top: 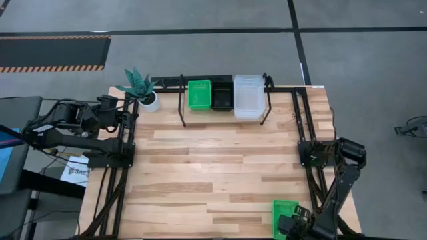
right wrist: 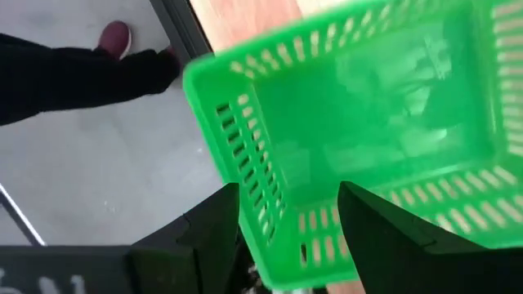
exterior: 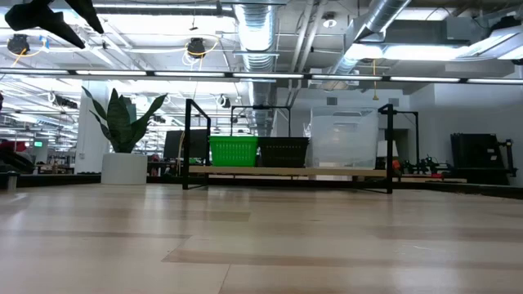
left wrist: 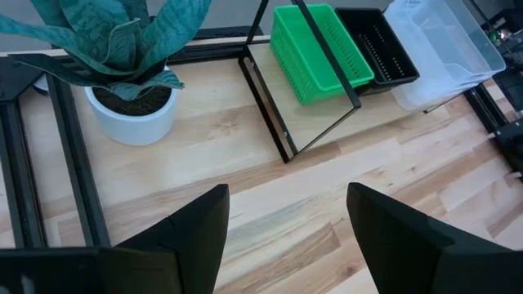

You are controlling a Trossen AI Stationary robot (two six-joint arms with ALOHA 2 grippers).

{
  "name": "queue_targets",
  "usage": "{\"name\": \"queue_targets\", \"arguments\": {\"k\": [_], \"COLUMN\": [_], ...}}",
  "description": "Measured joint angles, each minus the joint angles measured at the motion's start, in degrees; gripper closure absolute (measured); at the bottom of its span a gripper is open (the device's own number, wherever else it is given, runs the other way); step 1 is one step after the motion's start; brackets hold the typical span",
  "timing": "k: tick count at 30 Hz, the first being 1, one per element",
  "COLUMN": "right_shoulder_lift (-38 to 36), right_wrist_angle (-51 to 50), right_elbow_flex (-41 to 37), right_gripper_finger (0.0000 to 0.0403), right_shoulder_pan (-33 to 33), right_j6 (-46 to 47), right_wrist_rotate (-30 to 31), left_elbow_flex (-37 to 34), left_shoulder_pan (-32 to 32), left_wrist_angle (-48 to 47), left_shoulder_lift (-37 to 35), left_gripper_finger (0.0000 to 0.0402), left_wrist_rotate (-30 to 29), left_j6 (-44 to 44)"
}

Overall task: Stack baskets on shelf by color
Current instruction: Stack the green bin on top of the other the green bin on the shelf

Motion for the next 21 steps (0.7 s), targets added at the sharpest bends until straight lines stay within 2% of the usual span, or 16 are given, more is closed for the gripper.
{"name": "queue_targets", "arguments": {"k": [8, 21], "right_shoulder_lift": [0.0, -0.02], "right_wrist_angle": [2.28, 5.27], "right_elbow_flex": [0.0, -0.96], "right_gripper_finger": [0.0173, 0.0173], "right_shoulder_pan": [-1.12, -1.02], "right_j6": [-7.9, -9.21], "right_wrist_rotate": [1.44, 2.67], "left_elbow_flex": [-0.01, 0.01], "left_shoulder_pan": [0.0, 0.0], "left_wrist_angle": [-0.02, -0.11], "left_shoulder_lift": [0.0, 0.0], "left_gripper_finger": [0.0166, 0.0166], "left_wrist_rotate": [0.02, 0.07], "left_j6": [0.02, 2.84]}}
